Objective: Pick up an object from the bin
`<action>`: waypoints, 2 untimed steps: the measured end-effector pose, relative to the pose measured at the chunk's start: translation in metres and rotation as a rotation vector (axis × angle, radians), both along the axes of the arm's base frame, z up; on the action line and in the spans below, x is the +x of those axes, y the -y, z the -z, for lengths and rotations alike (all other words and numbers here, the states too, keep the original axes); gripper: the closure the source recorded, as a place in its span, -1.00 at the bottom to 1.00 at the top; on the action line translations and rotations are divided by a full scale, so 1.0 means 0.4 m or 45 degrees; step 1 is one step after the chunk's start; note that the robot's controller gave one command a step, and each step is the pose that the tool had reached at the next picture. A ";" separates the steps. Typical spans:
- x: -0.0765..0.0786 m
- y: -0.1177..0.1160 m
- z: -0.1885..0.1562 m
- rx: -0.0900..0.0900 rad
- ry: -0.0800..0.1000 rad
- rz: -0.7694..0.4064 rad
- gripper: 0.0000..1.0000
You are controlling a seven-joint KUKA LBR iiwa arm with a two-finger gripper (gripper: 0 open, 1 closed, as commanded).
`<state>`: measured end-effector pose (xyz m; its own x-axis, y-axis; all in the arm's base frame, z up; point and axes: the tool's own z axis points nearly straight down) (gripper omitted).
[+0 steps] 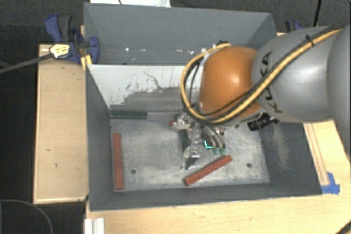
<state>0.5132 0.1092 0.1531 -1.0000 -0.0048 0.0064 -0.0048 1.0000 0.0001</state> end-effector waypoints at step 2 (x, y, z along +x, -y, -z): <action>0.037 0.156 0.184 0.005 0.025 0.157 1.00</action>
Offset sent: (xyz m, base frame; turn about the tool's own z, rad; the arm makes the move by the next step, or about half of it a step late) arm 0.0099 -0.0638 -0.0810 0.1191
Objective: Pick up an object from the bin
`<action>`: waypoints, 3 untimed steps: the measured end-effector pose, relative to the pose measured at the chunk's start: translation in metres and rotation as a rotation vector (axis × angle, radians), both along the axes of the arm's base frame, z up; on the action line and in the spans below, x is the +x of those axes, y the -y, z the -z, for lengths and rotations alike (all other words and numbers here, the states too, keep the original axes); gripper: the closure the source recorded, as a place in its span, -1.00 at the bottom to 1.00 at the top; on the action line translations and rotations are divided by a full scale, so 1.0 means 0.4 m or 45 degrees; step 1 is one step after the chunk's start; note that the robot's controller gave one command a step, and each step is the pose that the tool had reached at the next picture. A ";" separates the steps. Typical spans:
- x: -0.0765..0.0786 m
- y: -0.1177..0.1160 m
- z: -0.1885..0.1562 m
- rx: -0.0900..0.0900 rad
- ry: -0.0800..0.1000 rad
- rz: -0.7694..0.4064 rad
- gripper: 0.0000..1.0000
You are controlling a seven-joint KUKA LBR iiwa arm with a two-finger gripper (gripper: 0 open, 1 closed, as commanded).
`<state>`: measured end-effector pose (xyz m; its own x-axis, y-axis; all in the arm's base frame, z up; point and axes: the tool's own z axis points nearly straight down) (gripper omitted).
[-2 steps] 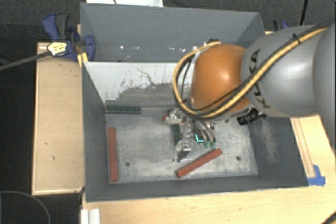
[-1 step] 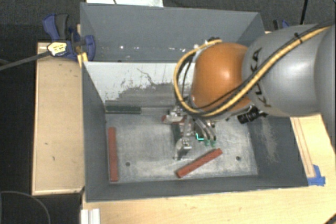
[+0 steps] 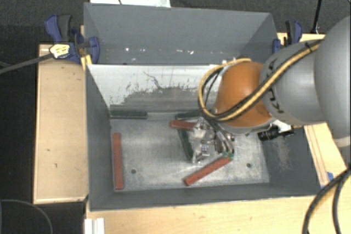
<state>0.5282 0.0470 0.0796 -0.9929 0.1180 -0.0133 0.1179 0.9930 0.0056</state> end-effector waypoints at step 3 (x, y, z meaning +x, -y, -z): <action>-0.005 0.002 0.009 -0.002 -0.006 0.008 1.00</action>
Offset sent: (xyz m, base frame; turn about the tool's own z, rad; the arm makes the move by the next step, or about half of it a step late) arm 0.0000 0.0000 0.0000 0.0000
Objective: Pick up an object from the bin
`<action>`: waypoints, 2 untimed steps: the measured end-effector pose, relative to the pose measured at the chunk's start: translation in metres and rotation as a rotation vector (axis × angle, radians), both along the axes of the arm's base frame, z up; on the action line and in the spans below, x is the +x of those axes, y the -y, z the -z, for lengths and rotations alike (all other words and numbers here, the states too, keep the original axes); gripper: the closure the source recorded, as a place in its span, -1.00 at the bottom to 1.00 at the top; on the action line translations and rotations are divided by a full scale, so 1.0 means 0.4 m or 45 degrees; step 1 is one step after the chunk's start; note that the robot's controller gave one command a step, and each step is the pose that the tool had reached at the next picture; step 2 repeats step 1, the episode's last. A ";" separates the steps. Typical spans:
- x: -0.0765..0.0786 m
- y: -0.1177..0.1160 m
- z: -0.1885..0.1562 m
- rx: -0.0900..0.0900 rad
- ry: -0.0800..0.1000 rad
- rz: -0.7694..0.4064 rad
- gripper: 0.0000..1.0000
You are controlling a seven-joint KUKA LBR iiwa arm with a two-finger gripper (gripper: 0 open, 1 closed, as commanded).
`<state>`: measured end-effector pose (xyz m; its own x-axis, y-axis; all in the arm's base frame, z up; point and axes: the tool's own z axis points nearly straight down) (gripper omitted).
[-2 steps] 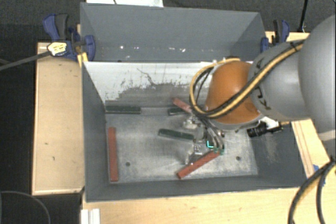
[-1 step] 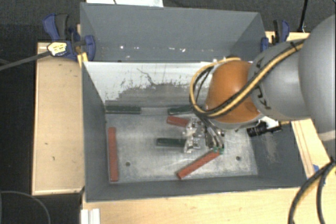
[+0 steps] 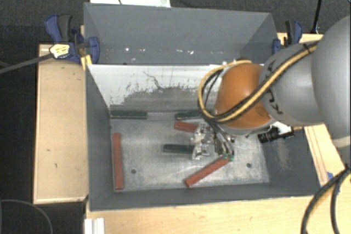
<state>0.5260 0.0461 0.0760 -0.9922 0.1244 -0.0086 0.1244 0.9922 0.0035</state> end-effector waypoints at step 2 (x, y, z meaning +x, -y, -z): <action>-0.025 0.038 -0.493 -0.002 -0.002 0.010 1.00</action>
Offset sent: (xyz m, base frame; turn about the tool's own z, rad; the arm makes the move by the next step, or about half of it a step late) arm 0.0000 0.0000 0.0000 0.0000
